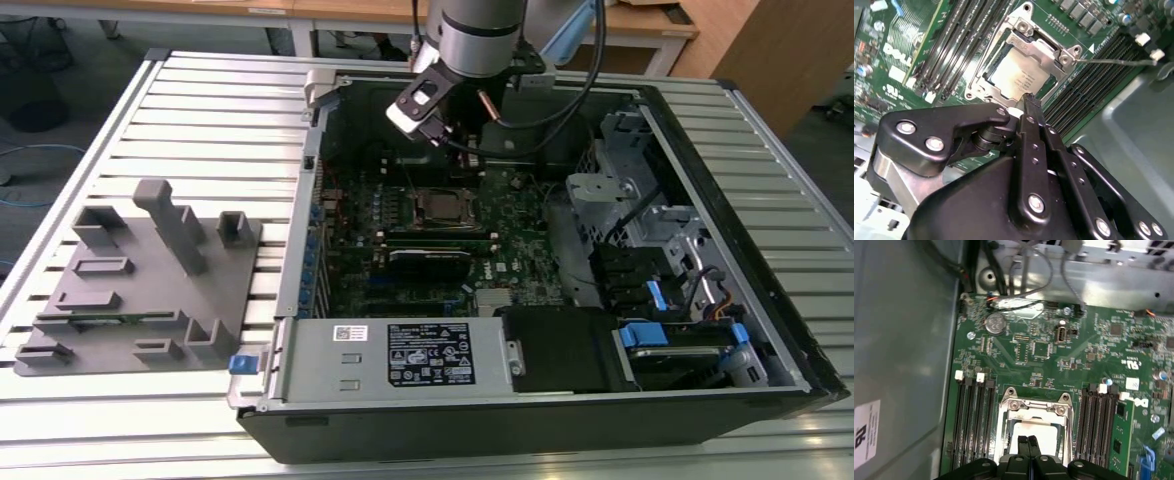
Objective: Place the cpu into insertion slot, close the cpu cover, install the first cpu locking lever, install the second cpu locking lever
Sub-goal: 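Close the cpu cover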
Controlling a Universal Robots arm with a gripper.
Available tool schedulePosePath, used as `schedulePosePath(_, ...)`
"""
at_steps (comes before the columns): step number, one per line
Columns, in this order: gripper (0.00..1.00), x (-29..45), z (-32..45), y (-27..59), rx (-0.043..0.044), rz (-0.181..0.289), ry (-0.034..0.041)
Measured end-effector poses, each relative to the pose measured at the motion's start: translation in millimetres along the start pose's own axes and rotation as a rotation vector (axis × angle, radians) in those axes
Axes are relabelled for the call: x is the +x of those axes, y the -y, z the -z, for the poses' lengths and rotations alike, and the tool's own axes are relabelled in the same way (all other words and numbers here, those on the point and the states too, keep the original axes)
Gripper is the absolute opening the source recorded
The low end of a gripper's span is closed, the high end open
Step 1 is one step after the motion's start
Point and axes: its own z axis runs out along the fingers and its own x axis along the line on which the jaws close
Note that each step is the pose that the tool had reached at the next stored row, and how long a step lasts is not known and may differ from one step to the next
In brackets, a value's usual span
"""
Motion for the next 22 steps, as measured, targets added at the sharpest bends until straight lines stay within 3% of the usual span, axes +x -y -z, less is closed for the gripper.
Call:
schedulePosePath(12,0.10,0.0,-2.3,0.0,-0.0011,0.219,-0.0034)
schedulePosePath(13,0.10,0.0,-2.5,0.0,-0.0011,0.254,-0.0039)
schedulePosePath(22,0.10,0.0,-2.6,0.1,-0.0013,0.267,-0.0042)
